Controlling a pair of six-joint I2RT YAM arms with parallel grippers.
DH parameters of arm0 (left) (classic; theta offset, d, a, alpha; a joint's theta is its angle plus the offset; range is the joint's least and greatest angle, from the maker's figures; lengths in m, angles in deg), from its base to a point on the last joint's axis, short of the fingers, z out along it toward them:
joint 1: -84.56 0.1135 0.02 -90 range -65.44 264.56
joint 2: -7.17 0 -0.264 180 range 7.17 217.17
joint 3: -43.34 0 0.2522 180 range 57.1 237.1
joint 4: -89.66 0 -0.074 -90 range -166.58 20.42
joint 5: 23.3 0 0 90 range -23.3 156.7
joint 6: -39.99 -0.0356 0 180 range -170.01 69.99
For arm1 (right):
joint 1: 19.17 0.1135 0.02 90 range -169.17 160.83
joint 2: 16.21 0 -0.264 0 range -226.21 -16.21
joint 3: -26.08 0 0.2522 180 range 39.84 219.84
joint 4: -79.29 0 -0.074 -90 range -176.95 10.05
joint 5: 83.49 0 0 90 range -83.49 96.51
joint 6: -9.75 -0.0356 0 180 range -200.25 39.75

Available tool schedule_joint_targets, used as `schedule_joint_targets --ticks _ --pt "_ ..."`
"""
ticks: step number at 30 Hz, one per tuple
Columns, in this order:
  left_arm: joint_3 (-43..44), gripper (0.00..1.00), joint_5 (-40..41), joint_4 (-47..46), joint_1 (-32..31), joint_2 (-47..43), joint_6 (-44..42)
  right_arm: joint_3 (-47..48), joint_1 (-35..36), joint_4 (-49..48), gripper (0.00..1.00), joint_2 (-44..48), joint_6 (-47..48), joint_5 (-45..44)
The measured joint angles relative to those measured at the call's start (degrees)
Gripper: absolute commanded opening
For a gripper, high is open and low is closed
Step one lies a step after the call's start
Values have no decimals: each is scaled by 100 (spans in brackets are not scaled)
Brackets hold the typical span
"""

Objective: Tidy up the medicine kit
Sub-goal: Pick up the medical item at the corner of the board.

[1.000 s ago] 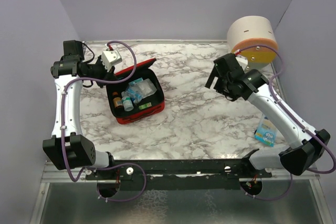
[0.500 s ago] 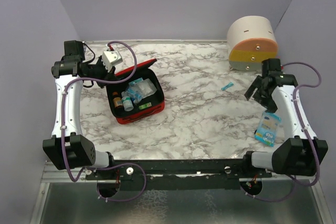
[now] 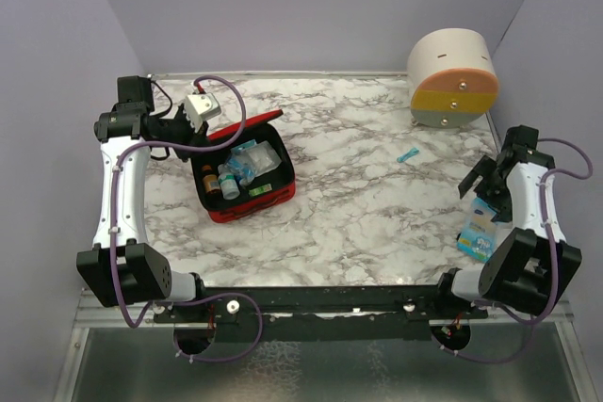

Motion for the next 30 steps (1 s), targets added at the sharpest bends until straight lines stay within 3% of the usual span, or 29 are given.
schedule_joint_targets --ticks 11,18,24,27,30 --pt "15 0 -15 -96 0 188 114 -1093 -197 -461 90 4 -190 197" --pt "131 0 -7 -267 0 442 155 -1211 -199 -682 90 -142 -393 188" --pt "435 0 24 -247 0 553 229 -1250 -199 -686 96 -238 -710 -46" --pt "498 0 55 -219 0 570 225 -1252 -199 -693 94 -293 -817 -173" --pt "498 0 90 -179 0 570 203 -1272 -199 -748 81 -555 -863 -212"
